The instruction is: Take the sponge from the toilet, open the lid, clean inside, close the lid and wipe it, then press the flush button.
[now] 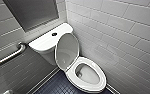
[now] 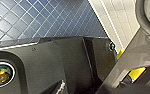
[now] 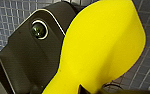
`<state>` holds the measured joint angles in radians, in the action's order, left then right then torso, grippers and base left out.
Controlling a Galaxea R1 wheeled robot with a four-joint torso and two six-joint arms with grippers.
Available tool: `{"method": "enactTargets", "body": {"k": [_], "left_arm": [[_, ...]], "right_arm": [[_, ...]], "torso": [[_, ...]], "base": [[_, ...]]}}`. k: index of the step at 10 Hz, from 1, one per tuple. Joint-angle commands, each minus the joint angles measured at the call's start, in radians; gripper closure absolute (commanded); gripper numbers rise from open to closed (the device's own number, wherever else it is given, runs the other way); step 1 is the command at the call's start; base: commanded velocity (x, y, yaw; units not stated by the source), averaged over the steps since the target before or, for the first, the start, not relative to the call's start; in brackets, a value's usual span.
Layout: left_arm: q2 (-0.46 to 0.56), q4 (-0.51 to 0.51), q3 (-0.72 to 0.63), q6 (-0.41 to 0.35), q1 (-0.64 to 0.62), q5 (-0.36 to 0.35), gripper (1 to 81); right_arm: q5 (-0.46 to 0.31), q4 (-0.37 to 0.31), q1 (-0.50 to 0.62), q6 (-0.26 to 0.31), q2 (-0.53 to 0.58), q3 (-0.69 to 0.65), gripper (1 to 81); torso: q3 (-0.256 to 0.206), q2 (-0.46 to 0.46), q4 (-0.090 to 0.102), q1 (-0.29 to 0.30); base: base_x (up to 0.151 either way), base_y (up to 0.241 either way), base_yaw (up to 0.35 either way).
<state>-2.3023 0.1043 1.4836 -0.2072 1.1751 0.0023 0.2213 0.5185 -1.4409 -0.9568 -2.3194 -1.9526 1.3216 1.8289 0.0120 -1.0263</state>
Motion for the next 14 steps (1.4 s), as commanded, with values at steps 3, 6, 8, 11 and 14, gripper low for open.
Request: {"method": "enactTargets", "body": {"k": [3,6,8,11,14], "left_arm": [[0.092,0.017,-0.083,0.201,-0.228,0.065,1.0],[0.135,0.015,-0.115,0.304,-0.343,0.065,1.0],[0.155,0.015,-0.132,0.359,-0.421,0.065,1.0],[0.15,0.015,-0.131,0.442,-0.508,0.064,1.0],[0.124,0.018,-0.059,0.59,-0.633,0.057,1.0]], "right_arm": [[0.378,0.09,-0.229,0.003,-0.146,-0.303,81.1],[0.382,0.116,-0.263,0.004,-0.215,-0.408,81.1],[0.397,0.141,-0.278,0.006,-0.231,-0.417,81.1],[0.432,0.149,-0.297,0.003,-0.254,-0.445,81.1],[0.434,0.149,-0.31,0.004,-0.283,-0.469,81.1]], "torso": [[0.0,0.0,0.0,0.0],[0.0,-0.1,0.0,0.064],[0.0,-0.11,0.0,0.071],[0.0,-0.103,0.0,0.066],[0.0,-0.13,0.0,0.083]], "base": [[0.0,0.0,0.0],[0.0,0.0,0.0],[0.0,0.0,0.0],[0.0,0.0,0.0],[0.0,0.0,0.0]]}}
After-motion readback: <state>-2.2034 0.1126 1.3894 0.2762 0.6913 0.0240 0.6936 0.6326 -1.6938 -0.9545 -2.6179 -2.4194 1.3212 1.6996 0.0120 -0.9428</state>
